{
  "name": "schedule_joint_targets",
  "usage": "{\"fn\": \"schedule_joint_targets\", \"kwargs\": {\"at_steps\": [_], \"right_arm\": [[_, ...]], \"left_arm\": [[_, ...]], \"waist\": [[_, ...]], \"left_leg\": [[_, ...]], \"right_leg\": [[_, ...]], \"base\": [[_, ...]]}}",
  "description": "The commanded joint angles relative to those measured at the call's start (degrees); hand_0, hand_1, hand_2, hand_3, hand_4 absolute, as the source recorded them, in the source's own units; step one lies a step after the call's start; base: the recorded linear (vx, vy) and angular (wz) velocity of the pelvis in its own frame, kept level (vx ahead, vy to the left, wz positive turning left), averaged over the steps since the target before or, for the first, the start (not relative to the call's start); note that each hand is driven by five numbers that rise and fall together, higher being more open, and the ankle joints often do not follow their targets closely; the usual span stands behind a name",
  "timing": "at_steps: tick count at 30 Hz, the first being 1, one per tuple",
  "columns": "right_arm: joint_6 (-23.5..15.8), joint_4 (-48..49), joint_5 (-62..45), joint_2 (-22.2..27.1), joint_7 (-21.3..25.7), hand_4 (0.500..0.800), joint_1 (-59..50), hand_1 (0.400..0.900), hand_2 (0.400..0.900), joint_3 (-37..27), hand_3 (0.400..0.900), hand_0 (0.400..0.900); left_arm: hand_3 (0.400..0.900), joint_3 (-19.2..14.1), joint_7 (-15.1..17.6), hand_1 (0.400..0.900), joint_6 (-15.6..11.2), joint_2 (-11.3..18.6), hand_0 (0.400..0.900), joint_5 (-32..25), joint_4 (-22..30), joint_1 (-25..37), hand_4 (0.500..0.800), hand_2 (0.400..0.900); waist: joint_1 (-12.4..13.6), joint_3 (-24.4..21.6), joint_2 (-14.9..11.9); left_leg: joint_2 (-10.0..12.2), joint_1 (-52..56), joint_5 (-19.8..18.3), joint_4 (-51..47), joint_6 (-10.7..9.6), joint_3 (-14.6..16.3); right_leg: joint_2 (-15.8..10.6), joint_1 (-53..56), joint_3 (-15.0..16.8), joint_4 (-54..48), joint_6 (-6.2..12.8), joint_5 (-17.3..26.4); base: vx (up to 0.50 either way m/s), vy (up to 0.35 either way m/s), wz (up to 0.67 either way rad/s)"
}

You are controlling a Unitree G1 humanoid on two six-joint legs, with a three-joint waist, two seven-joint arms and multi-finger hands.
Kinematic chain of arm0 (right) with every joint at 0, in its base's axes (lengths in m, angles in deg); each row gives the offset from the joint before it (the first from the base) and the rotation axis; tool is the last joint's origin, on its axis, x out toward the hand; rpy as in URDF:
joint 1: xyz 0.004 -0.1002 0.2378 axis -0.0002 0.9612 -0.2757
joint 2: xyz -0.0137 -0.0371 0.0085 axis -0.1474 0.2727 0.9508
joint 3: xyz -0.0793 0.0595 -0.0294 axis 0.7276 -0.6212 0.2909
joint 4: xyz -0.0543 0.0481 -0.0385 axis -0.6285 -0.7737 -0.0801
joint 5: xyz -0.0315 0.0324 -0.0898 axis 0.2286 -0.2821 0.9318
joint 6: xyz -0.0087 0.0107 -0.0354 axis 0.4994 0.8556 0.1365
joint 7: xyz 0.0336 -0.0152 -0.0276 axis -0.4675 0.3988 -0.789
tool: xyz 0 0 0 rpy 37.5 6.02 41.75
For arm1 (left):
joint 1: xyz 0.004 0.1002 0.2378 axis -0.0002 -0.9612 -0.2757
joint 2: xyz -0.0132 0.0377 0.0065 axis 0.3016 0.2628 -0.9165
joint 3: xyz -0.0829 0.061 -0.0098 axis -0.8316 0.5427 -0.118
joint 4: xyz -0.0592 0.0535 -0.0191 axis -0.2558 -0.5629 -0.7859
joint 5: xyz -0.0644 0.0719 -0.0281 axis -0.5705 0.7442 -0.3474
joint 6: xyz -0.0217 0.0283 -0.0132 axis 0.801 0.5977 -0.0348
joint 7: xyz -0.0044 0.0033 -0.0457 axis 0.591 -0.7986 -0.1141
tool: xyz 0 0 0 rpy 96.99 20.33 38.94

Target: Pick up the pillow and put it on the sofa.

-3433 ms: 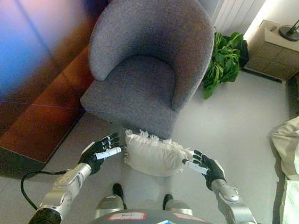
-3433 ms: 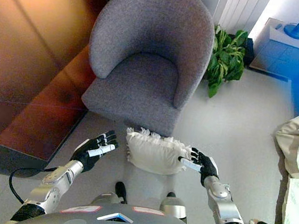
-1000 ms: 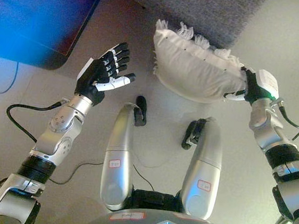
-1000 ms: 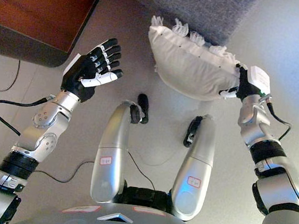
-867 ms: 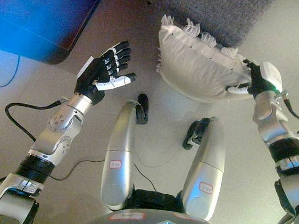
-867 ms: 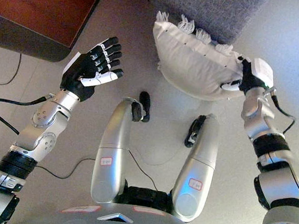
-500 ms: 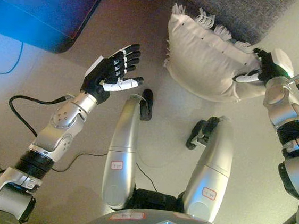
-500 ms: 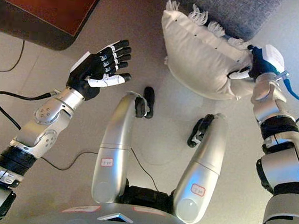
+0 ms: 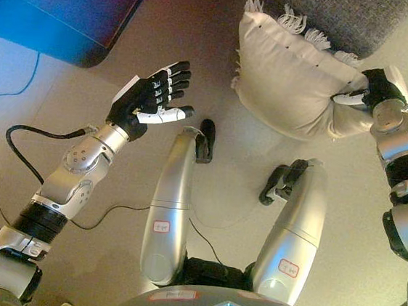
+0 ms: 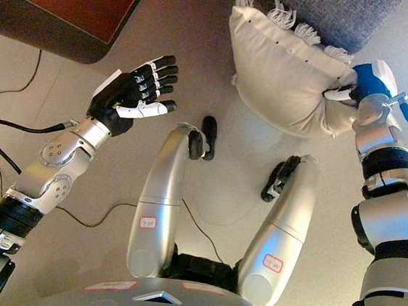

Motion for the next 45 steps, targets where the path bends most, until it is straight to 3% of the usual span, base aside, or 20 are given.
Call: {"fn": "schedule_joint_targets", "kwargs": {"at_steps": [1, 12, 20, 28, 32, 33, 40, 45], "right_arm": [[-2.12, 0.39, -1.92, 2.61, 2.10, 0.500, -7.51, 0.400, 0.400, -1.55, 0.400, 0.400], [-5.63, 5.38, -3.73, 1.72, 4.30, 0.500, -4.86, 0.400, 0.400, -3.27, 0.400, 0.400], [-7.82, 18.15, 1.63, 1.03, 10.66, 0.500, 0.39, 0.400, 0.400, -4.32, 0.400, 0.400], [-7.23, 30.08, 7.95, 3.44, 12.34, 0.500, 5.21, 0.400, 0.400, -6.22, 0.400, 0.400], [-7.66, 34.01, 8.91, 3.96, 12.54, 0.500, 8.36, 0.400, 0.400, -7.88, 0.400, 0.400], [-8.05, 37.89, 9.45, 4.08, 13.12, 0.500, 11.60, 0.400, 0.400, -9.58, 0.400, 0.400], [-10.20, 48.49, 12.54, 3.24, 13.66, 0.500, 21.75, 0.400, 0.400, -14.57, 0.400, 0.400], [-12.67, 58.78, 14.95, 3.15, 10.79, 0.500, 32.23, 0.400, 0.400, -20.27, 0.400, 0.400]], "left_arm": [[0.900, -3.60, -0.86, 0.900, -3.51, 0.03, 0.900, -1.54, 6.91, 1.96, 0.800, 0.900], [0.900, -5.35, 1.00, 0.900, -3.46, 0.12, 0.900, -3.46, 7.45, -0.93, 0.800, 0.900], [0.900, -7.07, 4.09, 0.900, -3.54, -3.67, 0.900, -4.94, 5.90, -2.43, 0.800, 0.900], [0.900, -8.07, 5.26, 0.900, -2.67, -5.94, 0.900, -5.98, 4.07, -2.76, 0.800, 0.900], [0.900, -8.13, 5.69, 0.900, -1.80, -6.68, 0.900, -5.15, 3.53, -2.71, 0.800, 0.900], [0.900, -8.41, 5.77, 0.900, -0.81, -6.96, 0.900, -4.83, 3.15, -2.71, 0.800, 0.900], [0.900, -9.29, 6.02, 0.900, 0.81, -8.77, 0.900, -3.51, 1.86, -4.28, 0.800, 0.900], [0.900, -10.53, 5.29, 0.900, 3.01, -11.78, 0.900, -1.02, 1.11, -8.71, 0.800, 0.900]], "waist": [[1.66, -0.02, 3.56], [1.56, -0.02, 2.70], [1.03, -0.02, 0.16], [1.11, -0.69, -2.97], [1.10, -1.95, -4.43], [0.91, -3.42, -5.66], [-0.64, -7.23, -8.18], [-2.30, -13.13, -9.66]], "left_leg": [[-1.71, 6.72, -14.04, 7.20, 2.68, 4.95], [-0.31, 11.16, -12.02, 2.28, 2.35, 5.14], [1.03, 21.01, -5.85, -12.55, 0.88, 5.28], [0.29, 31.67, -1.12, -28.08, 0.66, 4.50], [-0.32, 35.28, 0.24, -32.95, 0.71, 3.82], [-0.95, 37.84, 3.18, -37.46, 1.08, 3.60], [-1.26, 45.86, 5.85, -46.45, 0.24, 4.21], [-1.41, 55.39, 7.44, -56.13, -0.22, 5.36]], "right_leg": [[2.96, 2.40, -3.60, -2.83, -1.57, 5.17], [3.87, 6.17, -3.02, -8.20, -0.57, 7.65], [5.20, 15.69, -3.47, -22.31, 0.00, 12.59], [5.65, 27.15, -6.29, -38.01, 1.20, 17.73], [5.97, 31.22, -7.45, -44.19, 1.71, 19.65], [6.47, 34.28, -8.61, -50.10, 1.60, 22.59], [8.72, 43.61, -9.35, -62.88, 2.85, 26.11], [9.87, 53.55, -9.73, -74.39, 4.30, 29.22]], "base": [[0.01, 0.009, -0.06], [0.02, 0.032, -0.06], [0.00, 0.032, -0.06], [0.00, 0.031, -0.06], [-0.01, 0.002, 0.00], [-0.04, 0.011, -0.01], [0.04, 0.028, -0.06], [0.16, 0.056, -0.07]]}}
